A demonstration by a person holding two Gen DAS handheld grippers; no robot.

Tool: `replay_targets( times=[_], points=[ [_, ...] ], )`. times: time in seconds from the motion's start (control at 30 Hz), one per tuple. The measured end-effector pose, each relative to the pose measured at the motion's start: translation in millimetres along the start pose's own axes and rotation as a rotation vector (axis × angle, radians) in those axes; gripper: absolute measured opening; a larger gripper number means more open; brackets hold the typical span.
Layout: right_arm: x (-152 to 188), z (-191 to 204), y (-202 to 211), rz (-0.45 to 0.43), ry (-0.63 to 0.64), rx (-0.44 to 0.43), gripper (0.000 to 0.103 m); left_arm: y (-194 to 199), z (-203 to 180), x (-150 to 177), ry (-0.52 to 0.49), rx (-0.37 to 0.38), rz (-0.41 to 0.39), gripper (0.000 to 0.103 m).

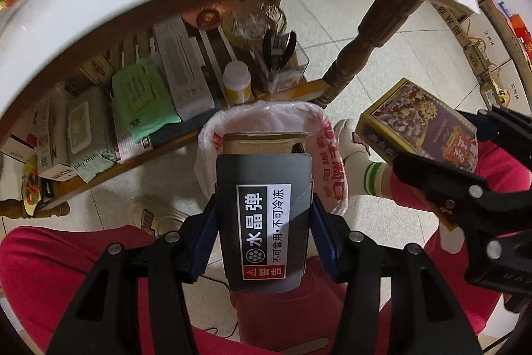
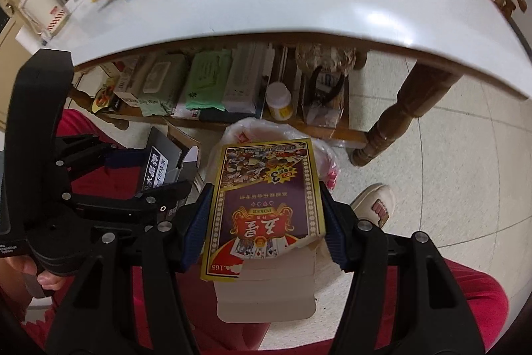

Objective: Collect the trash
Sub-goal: 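Lower the left tool's grey box and right tool's card box over the white bag, then open the left tool and right tool to drop both boxes into the bag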

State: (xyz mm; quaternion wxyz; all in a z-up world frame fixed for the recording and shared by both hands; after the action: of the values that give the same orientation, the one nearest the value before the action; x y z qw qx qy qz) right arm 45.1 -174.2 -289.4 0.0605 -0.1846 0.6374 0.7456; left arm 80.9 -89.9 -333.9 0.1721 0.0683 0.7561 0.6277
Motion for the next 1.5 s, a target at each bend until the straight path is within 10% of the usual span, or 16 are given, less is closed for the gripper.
replay_targets(
  times=[1.5],
  points=[
    [15, -46, -181, 0.291, -0.206, -0.094, 0.060, -169, 44, -7, 0.240, -0.008, 0.324, 0.051]
  ],
)
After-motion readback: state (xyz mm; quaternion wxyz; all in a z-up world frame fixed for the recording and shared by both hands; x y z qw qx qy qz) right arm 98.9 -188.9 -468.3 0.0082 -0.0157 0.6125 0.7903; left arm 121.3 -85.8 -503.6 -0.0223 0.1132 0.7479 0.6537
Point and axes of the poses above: each gripper's, at about its wrist camera, not at the fingertips, and y roughly against the way its jaws point, z to its left, x to its underside, the point moved 6 cm from there along -y, roughly the way its jaws point, and after that the axes turned 11 degrees about y, right-handed, at the moved point
